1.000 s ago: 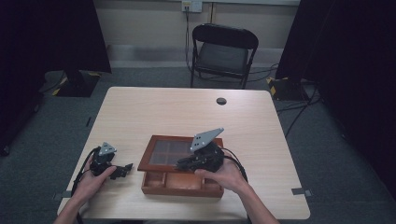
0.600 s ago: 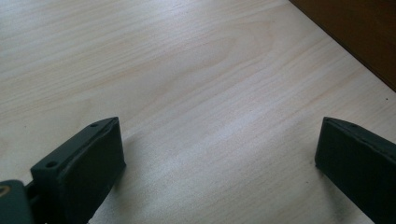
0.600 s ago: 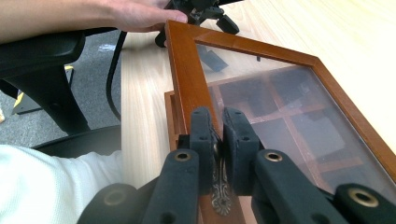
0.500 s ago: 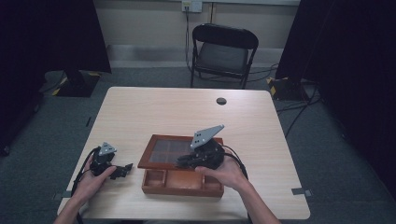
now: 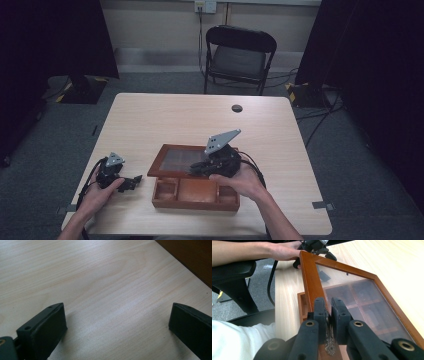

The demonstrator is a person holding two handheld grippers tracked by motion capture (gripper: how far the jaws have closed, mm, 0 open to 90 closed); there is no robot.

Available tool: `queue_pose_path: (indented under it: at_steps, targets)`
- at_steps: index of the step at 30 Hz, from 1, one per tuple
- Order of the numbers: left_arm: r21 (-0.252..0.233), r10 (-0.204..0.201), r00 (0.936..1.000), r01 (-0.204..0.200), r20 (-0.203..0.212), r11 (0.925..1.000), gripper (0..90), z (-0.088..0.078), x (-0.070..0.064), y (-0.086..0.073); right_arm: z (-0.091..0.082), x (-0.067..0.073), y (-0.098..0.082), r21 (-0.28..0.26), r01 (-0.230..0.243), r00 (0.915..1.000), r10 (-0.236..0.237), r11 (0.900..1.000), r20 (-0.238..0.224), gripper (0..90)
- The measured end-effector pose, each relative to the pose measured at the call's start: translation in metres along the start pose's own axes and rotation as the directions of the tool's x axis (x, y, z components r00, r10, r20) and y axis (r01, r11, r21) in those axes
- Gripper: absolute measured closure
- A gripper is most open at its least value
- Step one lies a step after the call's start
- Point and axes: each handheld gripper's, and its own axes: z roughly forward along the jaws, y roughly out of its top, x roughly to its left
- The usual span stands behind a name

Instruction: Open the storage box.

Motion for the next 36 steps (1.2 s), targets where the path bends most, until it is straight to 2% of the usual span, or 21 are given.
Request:
queue_pose_path:
  at_steps: [36]
  targets:
    - [0.005, 0.01, 0.9999, -0.01, -0.004, 0.9999, 0.6, 0.0, 0.001, 0.0, -0.006, -0.005, 0.012, 0.012, 0.008, 0.9998, -0.008, 1.0, 0.017, 83.5]
